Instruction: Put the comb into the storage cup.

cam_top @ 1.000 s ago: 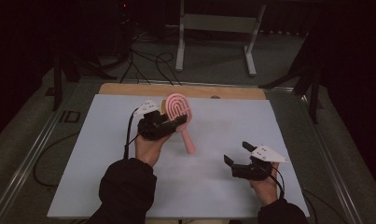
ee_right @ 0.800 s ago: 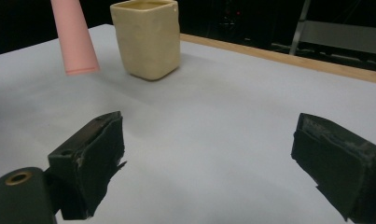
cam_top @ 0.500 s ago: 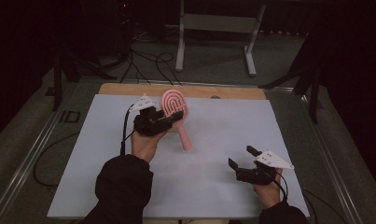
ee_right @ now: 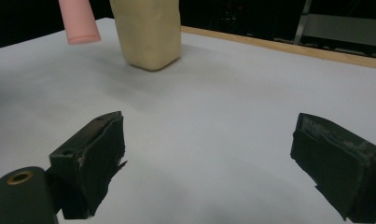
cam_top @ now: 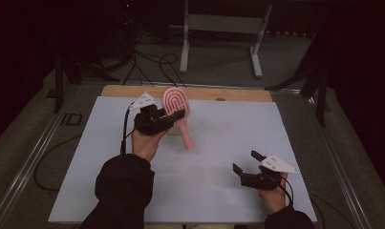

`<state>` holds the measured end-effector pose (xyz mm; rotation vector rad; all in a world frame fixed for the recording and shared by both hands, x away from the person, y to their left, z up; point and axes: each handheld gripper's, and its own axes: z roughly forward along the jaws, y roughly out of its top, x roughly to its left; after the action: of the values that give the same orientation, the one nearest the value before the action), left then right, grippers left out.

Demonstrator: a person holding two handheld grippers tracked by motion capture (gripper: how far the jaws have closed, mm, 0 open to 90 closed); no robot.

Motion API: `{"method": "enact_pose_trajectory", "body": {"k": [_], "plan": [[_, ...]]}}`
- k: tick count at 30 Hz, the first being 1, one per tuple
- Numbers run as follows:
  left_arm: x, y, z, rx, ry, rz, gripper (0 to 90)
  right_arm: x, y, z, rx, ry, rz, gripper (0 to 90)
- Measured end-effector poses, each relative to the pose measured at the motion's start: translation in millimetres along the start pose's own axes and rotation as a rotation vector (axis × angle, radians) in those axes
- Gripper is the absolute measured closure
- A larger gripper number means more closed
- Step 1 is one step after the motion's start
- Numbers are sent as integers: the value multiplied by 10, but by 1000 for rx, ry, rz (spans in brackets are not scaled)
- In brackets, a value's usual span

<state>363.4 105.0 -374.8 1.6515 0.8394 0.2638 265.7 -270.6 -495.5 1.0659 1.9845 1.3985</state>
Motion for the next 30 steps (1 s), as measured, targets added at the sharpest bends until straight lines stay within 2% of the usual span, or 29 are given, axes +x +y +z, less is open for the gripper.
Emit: {"method": "enact_pose_trajectory", "body": {"k": [10,30], "plan": [[59,40,1,-2,5,7,647,4,-9,13,3,3,-4,95],[166,179,-6,-14,44,24,647,37,-28,60,35,16,-13,111]]}}
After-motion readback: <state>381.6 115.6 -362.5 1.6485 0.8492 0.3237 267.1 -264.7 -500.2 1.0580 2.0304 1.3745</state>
